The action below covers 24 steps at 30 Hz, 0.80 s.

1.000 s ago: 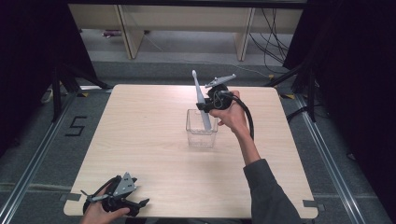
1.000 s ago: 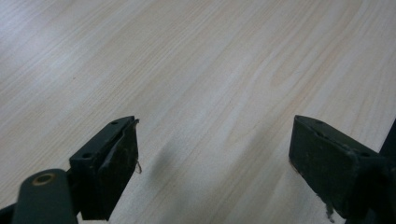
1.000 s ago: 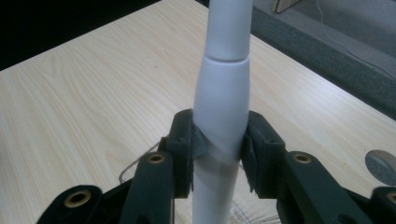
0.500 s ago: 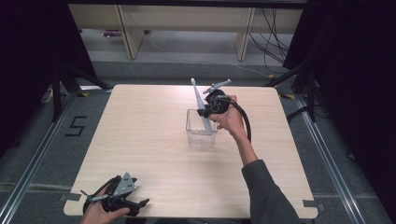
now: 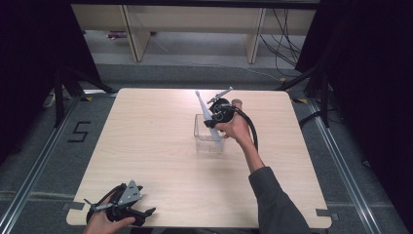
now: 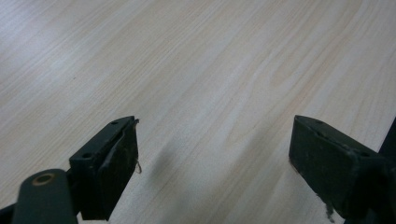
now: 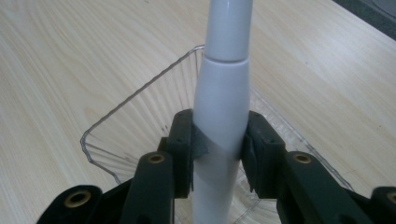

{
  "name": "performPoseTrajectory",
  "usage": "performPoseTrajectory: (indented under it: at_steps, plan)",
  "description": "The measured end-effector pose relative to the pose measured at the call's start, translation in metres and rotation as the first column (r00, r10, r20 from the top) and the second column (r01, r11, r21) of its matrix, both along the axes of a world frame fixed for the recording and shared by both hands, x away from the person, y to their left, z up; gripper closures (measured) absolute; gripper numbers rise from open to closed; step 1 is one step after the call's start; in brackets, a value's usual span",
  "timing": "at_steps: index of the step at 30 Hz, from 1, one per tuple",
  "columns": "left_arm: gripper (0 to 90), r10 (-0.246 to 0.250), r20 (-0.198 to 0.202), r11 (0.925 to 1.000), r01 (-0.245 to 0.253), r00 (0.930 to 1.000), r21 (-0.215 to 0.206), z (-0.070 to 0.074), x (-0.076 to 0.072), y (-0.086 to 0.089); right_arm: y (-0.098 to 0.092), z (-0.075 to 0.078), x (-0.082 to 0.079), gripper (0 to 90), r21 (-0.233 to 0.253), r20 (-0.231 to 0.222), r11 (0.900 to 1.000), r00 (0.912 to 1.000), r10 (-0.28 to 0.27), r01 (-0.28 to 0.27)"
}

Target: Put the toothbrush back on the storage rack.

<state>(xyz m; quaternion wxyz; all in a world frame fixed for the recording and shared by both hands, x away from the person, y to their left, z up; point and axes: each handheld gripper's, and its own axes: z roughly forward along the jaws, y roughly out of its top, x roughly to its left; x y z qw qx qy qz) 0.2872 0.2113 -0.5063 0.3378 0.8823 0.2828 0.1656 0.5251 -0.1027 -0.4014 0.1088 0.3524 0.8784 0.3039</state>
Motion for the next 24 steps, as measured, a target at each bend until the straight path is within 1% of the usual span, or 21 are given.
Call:
performPoseTrajectory:
  at_steps: [1,2,3,4,5,6,7,8,9,10,11,12,13,14,15,16,19,20,21,24]
  plan:
    - [15.3,-0.001,-0.001,1.0000,0.001,1.0000,-0.002,0.000,0.000,0.000,0.001,-0.001,0.000,67.1,-0.006,-0.008,1.000,1.0000,-0.002,0.002]
    - [15.3,-0.007,0.004,1.0000,0.007,1.0000,0.002,0.000,0.000,0.000,0.002,-0.002,0.000,67.2,-0.014,-0.018,1.000,0.9998,0.008,-0.008]
    - [15.3,-0.004,0.002,1.0000,0.004,1.0000,0.002,0.000,0.000,0.000,0.002,-0.003,0.002,67.2,-0.021,0.000,0.999,0.9994,0.036,-0.036]
    - [15.3,-0.005,0.002,1.0000,0.005,1.0000,0.002,0.000,0.000,0.000,0.003,-0.002,0.000,67.2,-0.030,-0.041,1.000,0.9992,-0.005,0.003]
    - [15.3,0.000,-0.001,1.0000,0.000,1.0000,0.000,0.000,0.000,0.000,0.004,-0.003,0.001,67.2,-0.023,-0.041,1.000,0.9990,0.016,-0.016]
    - [15.3,-0.010,0.004,0.9999,0.010,0.9999,0.006,0.000,0.000,0.000,0.003,-0.004,0.003,67.2,-0.035,-0.029,0.999,0.9989,0.036,-0.037]
    - [15.3,-0.006,0.000,1.0000,0.006,1.0000,0.003,0.000,0.000,0.000,0.004,-0.005,0.002,67.2,-0.041,-0.034,0.999,0.9991,0.026,-0.028]
    - [15.3,-0.008,0.001,1.0000,0.008,1.0000,0.004,0.000,0.000,0.000,0.004,-0.007,0.004,67.1,-0.043,-0.024,0.998,0.9983,0.053,-0.054]
    - [15.3,-0.006,0.001,1.0000,0.006,1.0000,0.003,0.000,0.000,0.000,0.005,-0.007,0.005,67.1,-0.046,-0.022,0.998,0.9984,0.051,-0.052]
    - [15.3,-0.001,0.000,1.0000,0.001,1.0000,0.001,0.000,0.000,0.000,0.006,-0.008,0.004,67.1,-0.048,-0.032,0.998,0.9984,0.047,-0.049]
    - [15.3,-0.001,0.001,1.0000,0.001,1.0000,0.001,0.000,0.000,0.000,0.007,-0.008,0.004,67.1,-0.059,-0.044,0.997,0.9983,0.037,-0.040]
    - [15.3,-0.010,0.004,0.9999,0.010,0.9999,0.006,0.000,0.000,0.000,0.009,-0.008,0.002,67.1,-0.061,-0.073,0.998,0.9972,0.020,-0.025]
    - [15.3,-0.008,0.000,1.0000,0.008,1.0000,0.004,0.000,0.000,0.000,0.008,-0.009,0.005,67.1,-0.073,-0.043,0.996,0.9976,0.053,-0.057]
    - [15.3,-0.009,0.001,0.9999,0.009,1.0000,0.005,0.000,0.000,0.000,0.009,-0.011,0.006,67.1,-0.068,-0.040,0.996,0.9977,0.055,-0.058]
    - [15.3,-0.008,0.002,1.0000,0.008,1.0000,0.003,0.000,0.000,0.000,0.010,-0.011,0.006,67.1,-0.069,-0.051,0.996,0.9974,0.051,-0.055]
    - [15.3,-0.008,0.002,1.0000,0.008,1.0000,0.002,0.000,0.000,0.000,0.011,-0.012,0.006,67.1,-0.075,-0.050,0.996,0.9976,0.047,-0.051]
    - [15.3,-0.009,0.002,1.0000,0.009,1.0000,0.003,0.000,0.000,0.000,0.013,-0.012,0.008,67.1,-0.087,-0.046,0.994,0.9969,0.063,-0.067]
    - [15.3,-0.009,0.002,1.0000,0.009,1.0000,0.003,0.000,0.000,0.000,0.014,-0.012,0.007,67.0,-0.085,-0.052,0.995,0.9971,0.056,-0.060]
    - [15.3,-0.009,0.002,1.0000,0.009,1.0000,0.004,0.000,0.000,0.000,0.015,-0.011,0.006,67.0,-0.091,-0.086,0.995,0.9960,0.025,-0.033]
    - [15.3,-0.008,0.002,1.0000,0.008,1.0000,0.002,0.000,0.000,0.000,0.015,-0.012,0.007,66.9,-0.092,-0.088,0.996,0.9960,0.013,-0.021]
